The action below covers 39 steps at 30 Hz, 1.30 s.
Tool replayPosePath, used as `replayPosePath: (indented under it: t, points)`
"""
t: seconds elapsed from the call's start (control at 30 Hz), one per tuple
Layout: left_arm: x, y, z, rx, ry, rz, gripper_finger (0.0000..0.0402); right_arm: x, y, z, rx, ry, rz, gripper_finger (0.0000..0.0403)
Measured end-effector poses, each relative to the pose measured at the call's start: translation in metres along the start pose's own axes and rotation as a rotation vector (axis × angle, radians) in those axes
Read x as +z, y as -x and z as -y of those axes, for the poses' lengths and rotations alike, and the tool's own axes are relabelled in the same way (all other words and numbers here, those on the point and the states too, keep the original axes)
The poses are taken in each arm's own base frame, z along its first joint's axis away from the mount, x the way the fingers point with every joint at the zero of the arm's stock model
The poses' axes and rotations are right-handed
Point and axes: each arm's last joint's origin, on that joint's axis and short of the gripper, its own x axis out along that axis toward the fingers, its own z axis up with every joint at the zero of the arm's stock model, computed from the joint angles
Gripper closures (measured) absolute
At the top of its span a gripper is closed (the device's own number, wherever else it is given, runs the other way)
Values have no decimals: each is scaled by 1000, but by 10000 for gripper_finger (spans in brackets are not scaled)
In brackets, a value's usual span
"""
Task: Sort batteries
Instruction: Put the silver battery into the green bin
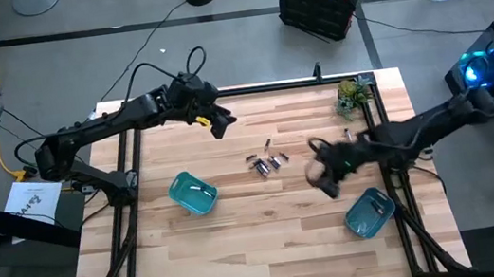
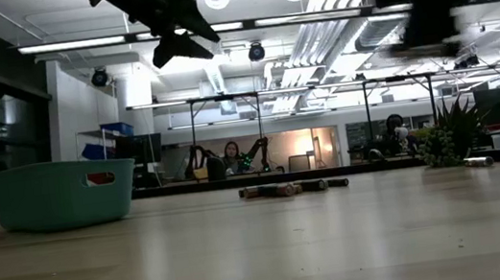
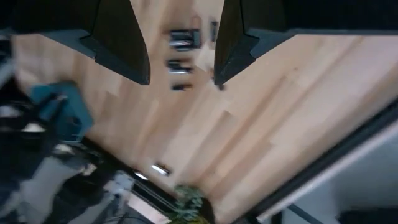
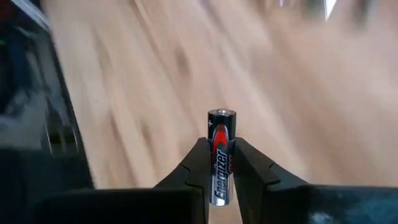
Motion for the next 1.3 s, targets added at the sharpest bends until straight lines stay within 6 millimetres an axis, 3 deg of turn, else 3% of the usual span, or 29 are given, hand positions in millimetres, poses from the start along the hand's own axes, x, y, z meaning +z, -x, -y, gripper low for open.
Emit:
replayPosePath:
  t: [0.17,0.3,0.43,0.63,0.87,1.0,1.2,1.3]
  points:
    - [9,14,12,-224,47,12,229,59,-38,20,119,128,238,367]
    - [30,56,28,-333,-10,183,229,103,-74,29,167,190,319,367]
    - [42,106,39,-329,-54,392,229,149,-113,12,257,318,306,367]
    - [36,163,44,-237,-55,596,229,201,-164,-25,335,452,295,366]
    - [30,183,46,-221,-45,638,229,230,-198,-49,374,466,220,360]
    - [28,179,44,-210,-38,608,229,237,-210,-62,391,423,181,314]
    - [27,176,46,-214,-42,583,229,242,-201,-85,329,554,185,213]
    - [26,176,47,-218,-50,581,229,247,-186,-81,240,618,95,183]
